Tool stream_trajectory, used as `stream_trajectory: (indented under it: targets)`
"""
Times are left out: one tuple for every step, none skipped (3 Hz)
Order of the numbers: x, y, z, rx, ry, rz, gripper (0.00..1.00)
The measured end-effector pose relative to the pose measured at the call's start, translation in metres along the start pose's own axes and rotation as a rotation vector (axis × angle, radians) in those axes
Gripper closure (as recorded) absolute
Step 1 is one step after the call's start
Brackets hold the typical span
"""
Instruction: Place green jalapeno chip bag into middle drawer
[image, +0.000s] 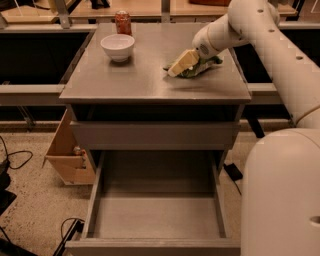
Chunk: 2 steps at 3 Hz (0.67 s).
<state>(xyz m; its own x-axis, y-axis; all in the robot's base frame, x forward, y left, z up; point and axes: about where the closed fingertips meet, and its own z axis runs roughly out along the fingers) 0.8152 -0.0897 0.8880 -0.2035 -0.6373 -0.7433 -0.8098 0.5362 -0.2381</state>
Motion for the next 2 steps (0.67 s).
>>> stream_trajectory:
  targets:
    - [0.008,0.004,0.018,-0.020,0.018,0.016,0.00]
    - [0.018,0.009,0.031,-0.034,0.048,0.011,0.19]
